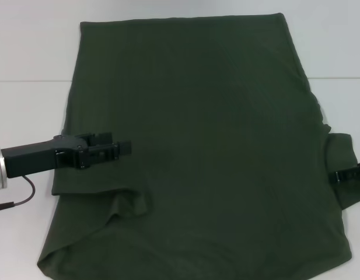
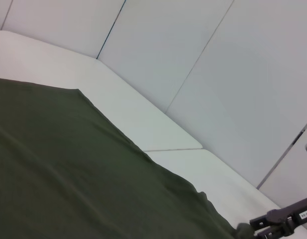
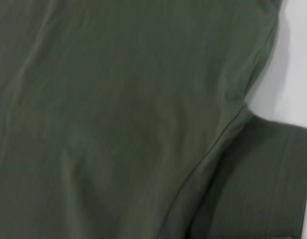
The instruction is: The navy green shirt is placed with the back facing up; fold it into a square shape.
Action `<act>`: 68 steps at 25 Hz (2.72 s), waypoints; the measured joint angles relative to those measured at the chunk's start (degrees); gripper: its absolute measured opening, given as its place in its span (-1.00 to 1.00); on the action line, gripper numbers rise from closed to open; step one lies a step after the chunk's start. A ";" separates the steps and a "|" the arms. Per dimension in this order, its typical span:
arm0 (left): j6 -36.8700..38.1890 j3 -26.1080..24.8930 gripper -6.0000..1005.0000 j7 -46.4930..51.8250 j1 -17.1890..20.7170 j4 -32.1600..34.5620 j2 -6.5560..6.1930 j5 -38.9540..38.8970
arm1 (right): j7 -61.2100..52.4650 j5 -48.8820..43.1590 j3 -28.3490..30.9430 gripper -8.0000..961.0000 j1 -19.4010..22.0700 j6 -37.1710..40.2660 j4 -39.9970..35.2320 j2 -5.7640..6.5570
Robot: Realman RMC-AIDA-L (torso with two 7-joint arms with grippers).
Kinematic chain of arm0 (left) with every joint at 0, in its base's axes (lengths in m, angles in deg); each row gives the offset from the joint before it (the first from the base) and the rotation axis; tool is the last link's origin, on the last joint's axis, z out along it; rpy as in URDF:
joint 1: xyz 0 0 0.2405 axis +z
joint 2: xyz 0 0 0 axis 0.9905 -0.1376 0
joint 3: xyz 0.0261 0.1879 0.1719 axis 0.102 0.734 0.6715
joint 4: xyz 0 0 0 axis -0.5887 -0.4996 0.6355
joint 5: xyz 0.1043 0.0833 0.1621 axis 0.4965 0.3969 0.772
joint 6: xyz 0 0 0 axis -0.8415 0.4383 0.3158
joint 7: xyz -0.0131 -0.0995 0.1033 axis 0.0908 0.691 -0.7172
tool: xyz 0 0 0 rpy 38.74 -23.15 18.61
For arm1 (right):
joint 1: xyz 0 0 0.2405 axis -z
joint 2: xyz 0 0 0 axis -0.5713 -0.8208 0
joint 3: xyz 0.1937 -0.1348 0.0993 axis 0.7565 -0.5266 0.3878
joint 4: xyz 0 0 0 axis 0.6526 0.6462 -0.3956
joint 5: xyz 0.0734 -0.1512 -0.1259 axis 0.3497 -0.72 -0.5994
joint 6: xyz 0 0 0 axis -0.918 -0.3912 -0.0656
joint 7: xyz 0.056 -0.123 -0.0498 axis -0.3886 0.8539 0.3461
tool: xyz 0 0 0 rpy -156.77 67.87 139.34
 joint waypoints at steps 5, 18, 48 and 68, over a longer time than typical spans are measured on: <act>0.00 -0.07 0.50 -0.15 0.13 0.01 0.00 -1.02 | -3.89 0.01 0.17 0.97 0.42 5.03 -2.48 0.88; 0.49 -0.18 0.50 -0.12 1.05 -0.15 0.03 -2.42 | -4.72 0.10 0.68 0.97 -0.27 2.70 -0.25 0.49; 0.88 -0.17 0.50 0.08 1.43 -0.14 0.09 -4.31 | -6.78 0.48 4.45 -0.57 0.61 0.81 0.69 0.84; 1.89 -2.12 0.50 0.26 2.03 -0.03 0.00 -5.81 | -15.53 -6.25 4.83 -0.95 0.65 -3.92 -2.81 2.98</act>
